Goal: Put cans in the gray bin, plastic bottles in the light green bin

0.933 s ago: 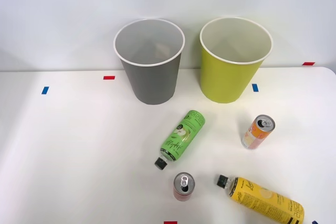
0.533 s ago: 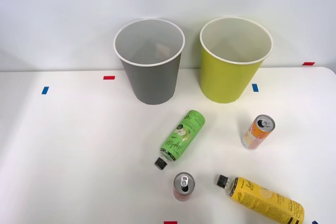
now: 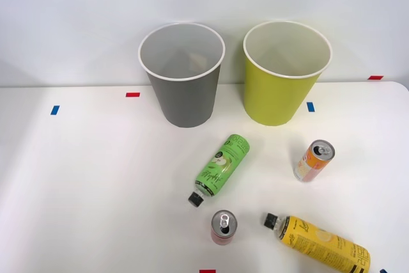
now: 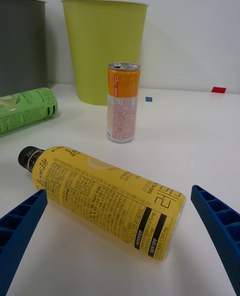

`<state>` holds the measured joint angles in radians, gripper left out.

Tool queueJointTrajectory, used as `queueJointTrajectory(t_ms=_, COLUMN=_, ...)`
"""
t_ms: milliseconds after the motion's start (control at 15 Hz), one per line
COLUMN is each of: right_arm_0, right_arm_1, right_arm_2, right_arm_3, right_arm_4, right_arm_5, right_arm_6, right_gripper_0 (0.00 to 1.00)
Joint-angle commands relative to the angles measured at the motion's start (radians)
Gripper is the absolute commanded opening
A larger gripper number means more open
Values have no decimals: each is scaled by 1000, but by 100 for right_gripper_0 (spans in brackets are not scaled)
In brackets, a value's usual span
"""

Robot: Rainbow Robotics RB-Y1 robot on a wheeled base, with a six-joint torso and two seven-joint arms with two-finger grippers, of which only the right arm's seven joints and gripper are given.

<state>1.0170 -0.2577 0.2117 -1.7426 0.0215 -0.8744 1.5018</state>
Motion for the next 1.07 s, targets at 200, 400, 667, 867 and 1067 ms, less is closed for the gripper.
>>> queueJointTrajectory(t_ms=200, right_arm_0=0, right_arm_1=0, right_arm_2=0, right_arm_3=0, right_arm_4=0, right_arm_5=0, right_arm_6=0, right_gripper_0=100)
queueJointTrajectory(t_ms=400, right_arm_0=0, right_arm_1=0, right_arm_2=0, right_arm_3=0, right_arm_4=0, right_arm_5=0, right_arm_6=0, right_gripper_0=100)
queueJointTrajectory(t_ms=667, right_arm_0=0, right_arm_1=0, right_arm_2=0, right_arm_3=0, right_arm_4=0, right_arm_5=0, right_arm_6=0, right_gripper_0=100)
queueJointTrajectory(t_ms=867, right_arm_0=0, right_arm_1=0, right_arm_2=0, right_arm_3=0, right_arm_4=0, right_arm_5=0, right_arm_6=0, right_gripper_0=100)
queueJointTrajectory(t_ms=1067, right_arm_0=0, right_arm_1=0, right_arm_2=0, right_arm_3=0, right_arm_4=0, right_arm_5=0, right_arm_6=0, right_gripper_0=100)
